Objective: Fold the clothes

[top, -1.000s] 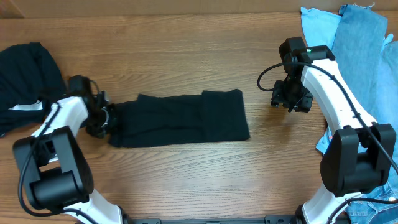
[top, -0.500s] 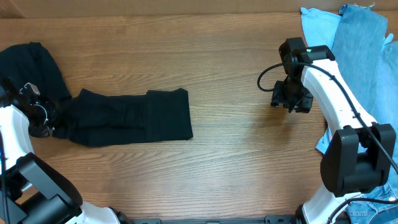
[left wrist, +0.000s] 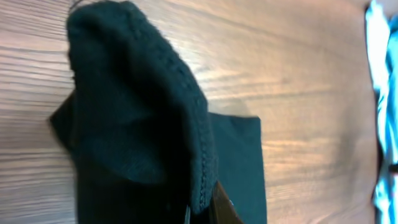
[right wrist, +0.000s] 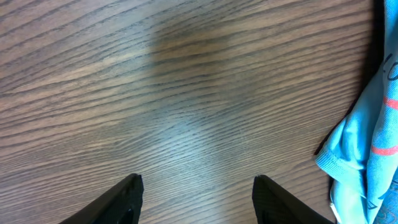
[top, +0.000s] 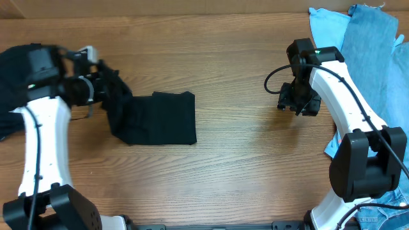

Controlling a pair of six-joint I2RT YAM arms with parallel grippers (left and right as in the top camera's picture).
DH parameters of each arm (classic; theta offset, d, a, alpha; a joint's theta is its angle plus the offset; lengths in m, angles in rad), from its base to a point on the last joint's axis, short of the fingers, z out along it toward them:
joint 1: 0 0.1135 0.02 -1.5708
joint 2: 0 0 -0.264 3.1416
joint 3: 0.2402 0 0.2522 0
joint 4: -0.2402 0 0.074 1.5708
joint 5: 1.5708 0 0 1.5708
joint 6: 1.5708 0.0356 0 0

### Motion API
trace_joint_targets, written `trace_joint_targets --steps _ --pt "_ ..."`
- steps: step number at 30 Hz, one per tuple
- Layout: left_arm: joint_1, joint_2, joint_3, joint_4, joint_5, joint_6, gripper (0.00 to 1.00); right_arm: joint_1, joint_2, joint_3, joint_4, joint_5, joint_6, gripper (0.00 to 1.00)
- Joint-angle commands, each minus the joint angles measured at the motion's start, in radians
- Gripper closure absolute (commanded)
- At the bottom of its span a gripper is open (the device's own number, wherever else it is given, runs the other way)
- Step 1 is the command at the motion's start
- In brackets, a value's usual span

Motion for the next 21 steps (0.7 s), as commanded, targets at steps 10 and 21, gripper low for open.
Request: trace_joint_targets --steps 10,21 --pt "-0.395 0.010 0.013 -0.046 -0.323 0.018 0.95 0.002 -0.022 0.021 -0.002 -0.009 -0.003 0.39" --pt "-0.493 0.167 0.013 -0.053 -0.317 -0.051 0.96 0.002 -0.022 0.021 -0.002 -0.008 -0.003 0.39"
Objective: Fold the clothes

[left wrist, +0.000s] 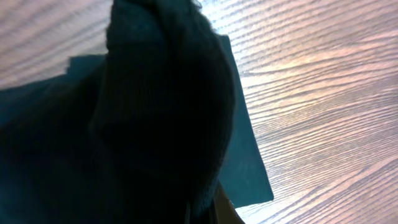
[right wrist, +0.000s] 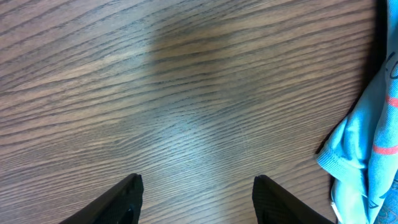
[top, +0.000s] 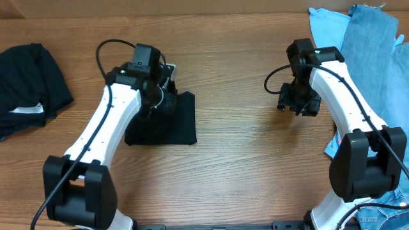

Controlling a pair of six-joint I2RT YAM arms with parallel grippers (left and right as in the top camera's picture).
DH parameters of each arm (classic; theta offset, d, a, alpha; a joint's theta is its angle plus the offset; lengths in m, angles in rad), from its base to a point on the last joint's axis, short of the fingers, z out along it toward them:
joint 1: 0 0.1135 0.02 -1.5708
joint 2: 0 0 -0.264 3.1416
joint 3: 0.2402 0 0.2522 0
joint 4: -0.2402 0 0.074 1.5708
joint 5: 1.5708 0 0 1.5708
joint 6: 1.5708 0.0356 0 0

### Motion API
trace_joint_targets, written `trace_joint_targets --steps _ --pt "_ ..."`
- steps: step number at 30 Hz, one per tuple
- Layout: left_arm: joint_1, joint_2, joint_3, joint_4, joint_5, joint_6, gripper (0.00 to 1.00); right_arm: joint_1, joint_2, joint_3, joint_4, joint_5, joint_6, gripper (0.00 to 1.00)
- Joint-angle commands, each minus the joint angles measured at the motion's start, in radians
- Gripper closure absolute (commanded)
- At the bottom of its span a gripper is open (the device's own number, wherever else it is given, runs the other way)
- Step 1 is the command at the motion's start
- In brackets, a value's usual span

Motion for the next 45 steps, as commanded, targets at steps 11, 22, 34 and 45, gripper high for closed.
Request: trace_joint_targets --steps 11,22,34,45 --pt "-0.081 0.024 0.013 -0.004 -0.002 -0.064 0.84 0.002 -0.022 0.021 0.000 -0.005 -0.003 0.39" --pt "-0.082 0.023 0.014 -0.001 0.195 -0.035 0.48 0.002 -0.022 0.021 0.000 -0.012 -0.020 0.39" --pt "0.109 0.019 0.169 0.011 -0.011 -0.063 0.46 0.062 -0.022 0.021 0.029 -0.939 -0.657 0.35" --pt "0.132 0.150 0.144 -0.061 0.040 0.030 0.64 0.337 -0.022 0.021 0.312 -1.020 -0.420 0.46"
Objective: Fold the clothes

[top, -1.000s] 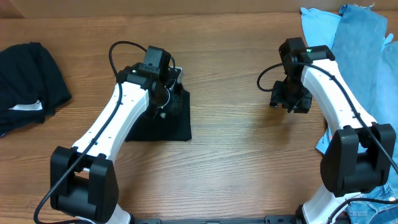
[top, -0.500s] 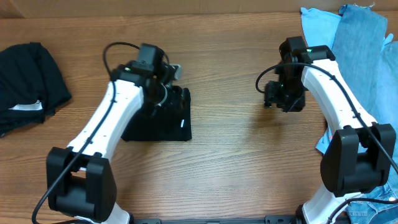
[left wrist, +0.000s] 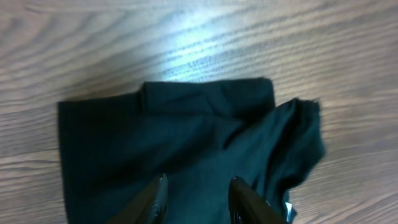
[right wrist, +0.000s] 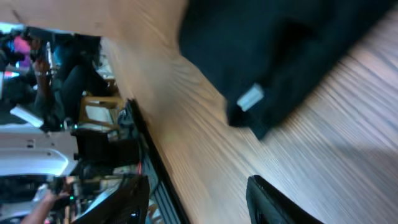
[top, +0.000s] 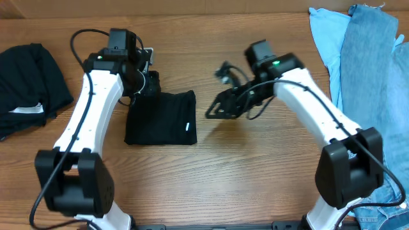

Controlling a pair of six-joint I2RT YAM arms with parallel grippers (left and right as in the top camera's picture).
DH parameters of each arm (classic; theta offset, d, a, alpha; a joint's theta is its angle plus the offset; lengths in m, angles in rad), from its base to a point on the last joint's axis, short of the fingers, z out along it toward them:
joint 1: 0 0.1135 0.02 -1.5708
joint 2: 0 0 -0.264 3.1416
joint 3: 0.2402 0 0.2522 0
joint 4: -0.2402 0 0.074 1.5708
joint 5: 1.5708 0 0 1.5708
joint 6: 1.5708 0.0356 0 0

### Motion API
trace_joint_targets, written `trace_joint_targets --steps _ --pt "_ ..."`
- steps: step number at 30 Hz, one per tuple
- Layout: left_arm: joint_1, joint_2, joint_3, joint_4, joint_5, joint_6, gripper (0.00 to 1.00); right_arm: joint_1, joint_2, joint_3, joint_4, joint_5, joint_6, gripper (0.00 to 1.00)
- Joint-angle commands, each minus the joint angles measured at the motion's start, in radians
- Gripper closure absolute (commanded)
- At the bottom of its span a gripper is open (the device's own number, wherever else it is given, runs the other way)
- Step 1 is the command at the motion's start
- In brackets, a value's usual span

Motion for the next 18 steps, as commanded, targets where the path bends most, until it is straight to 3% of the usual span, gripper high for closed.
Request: trace_joint_targets --steps 1,5,8,18 --pt "-0.006 0.090 -0.006 -0.001 0.017 0.047 0.63 0.077 -0.021 0.018 0.099 0.008 0.169 0.48" --pt "-0.007 0.160 -0.006 0.016 0.017 0.051 0.61 0.151 -0.021 -0.025 0.264 0.103 0.314 0.53" --pt "-0.008 0.200 -0.006 0.037 0.078 0.051 0.59 0.191 -0.021 -0.082 0.377 0.251 0.438 0.63" --pt "-0.016 0.231 -0.006 0.038 0.106 0.051 0.56 0.237 -0.021 -0.288 0.654 0.391 0.559 0.62"
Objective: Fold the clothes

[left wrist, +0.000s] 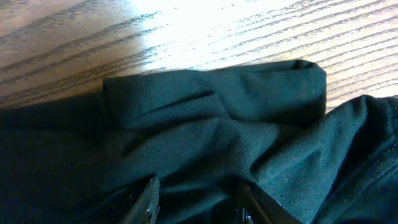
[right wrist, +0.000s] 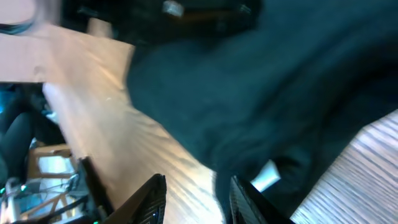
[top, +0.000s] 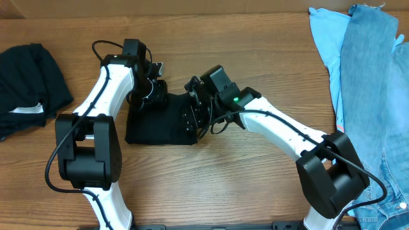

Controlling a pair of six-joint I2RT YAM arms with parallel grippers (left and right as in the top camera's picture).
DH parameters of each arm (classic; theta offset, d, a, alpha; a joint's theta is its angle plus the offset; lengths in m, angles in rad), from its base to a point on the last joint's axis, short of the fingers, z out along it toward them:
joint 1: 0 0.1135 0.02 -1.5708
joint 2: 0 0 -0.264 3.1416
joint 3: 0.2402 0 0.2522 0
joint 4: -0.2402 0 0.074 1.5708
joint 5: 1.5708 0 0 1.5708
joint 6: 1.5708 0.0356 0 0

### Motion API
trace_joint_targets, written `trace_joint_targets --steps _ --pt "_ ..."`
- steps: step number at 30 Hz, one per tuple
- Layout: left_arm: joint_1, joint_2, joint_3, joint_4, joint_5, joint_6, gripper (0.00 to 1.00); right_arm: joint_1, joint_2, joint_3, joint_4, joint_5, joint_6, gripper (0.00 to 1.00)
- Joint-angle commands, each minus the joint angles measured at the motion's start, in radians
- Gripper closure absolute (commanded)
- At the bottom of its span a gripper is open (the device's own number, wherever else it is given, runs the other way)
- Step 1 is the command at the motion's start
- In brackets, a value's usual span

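A black garment (top: 160, 124) lies folded into a rough rectangle on the wooden table (top: 255, 179). My left gripper (top: 151, 96) is at its far left edge. In the left wrist view its jaws (left wrist: 196, 199) stand open, low over the rumpled black cloth (left wrist: 217, 112). My right gripper (top: 190, 116) reaches over the garment's right edge. In the right wrist view it (right wrist: 196, 199) is open, its right finger (right wrist: 239, 199) against the cloth's edge beside a white label (right wrist: 267, 174). Nothing is held.
A heap of black clothes (top: 25, 83) lies at the far left of the table. Blue clothes (top: 358, 51) hang over the right end. Bare wood shows in front of the garment and between it and the blue clothes.
My right gripper has gone further left, from just right of the garment onto its right edge. My left gripper has come lower and closer to the cloth at the far edge. Both remain open.
My left gripper was shut on a raised part of the black garment at its left side, the right arm idle and open far right. Then the left held that part over the garment. Later it was open, the cloth lying folded. Now both grippers are at the garment.
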Motion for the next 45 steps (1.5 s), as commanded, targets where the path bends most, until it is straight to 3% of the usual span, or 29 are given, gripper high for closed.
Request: trace_joint_targets --steps 1,8,12,20,24,28,33,36,40,43,45 --pt "-0.018 0.017 -0.005 -0.002 0.026 0.022 0.56 0.003 -0.020 -0.077 0.101 0.057 0.054 0.62" --pt "-0.020 0.017 -0.005 -0.011 0.026 0.022 0.54 0.006 0.006 -0.176 0.232 0.072 0.118 0.62" --pt "-0.020 0.017 -0.005 -0.018 0.026 0.022 0.51 0.006 0.087 -0.184 0.210 0.090 0.117 0.62" --pt "-0.020 0.017 -0.005 -0.035 -0.021 0.022 0.47 -0.024 0.152 -0.184 0.084 0.358 0.200 0.65" --pt "-0.020 0.017 -0.003 -0.035 -0.083 0.018 0.54 -0.040 0.152 -0.184 0.066 0.357 0.191 0.64" --pt "-0.018 0.008 0.072 -0.048 -0.082 0.011 0.40 -0.051 0.148 -0.168 0.029 0.362 0.191 0.60" --pt "-0.018 -0.036 0.250 -0.102 -0.082 0.011 0.36 -0.095 0.087 -0.079 -0.121 0.457 0.151 0.54" --pt "-0.018 -0.051 0.311 -0.090 -0.086 0.012 0.25 -0.114 -0.001 -0.024 -0.201 0.465 0.108 0.53" --pt "-0.018 -0.038 0.306 -0.073 -0.131 0.124 0.18 -0.090 -0.086 -0.007 -0.260 0.233 0.082 0.54" --pt "-0.018 -0.013 0.306 -0.072 -0.131 0.203 0.16 -0.039 -0.090 -0.008 -0.206 -0.055 0.023 0.57" --pt "-0.018 0.027 0.306 -0.068 -0.130 0.205 0.16 0.019 -0.090 -0.009 -0.153 -0.098 0.027 0.60"
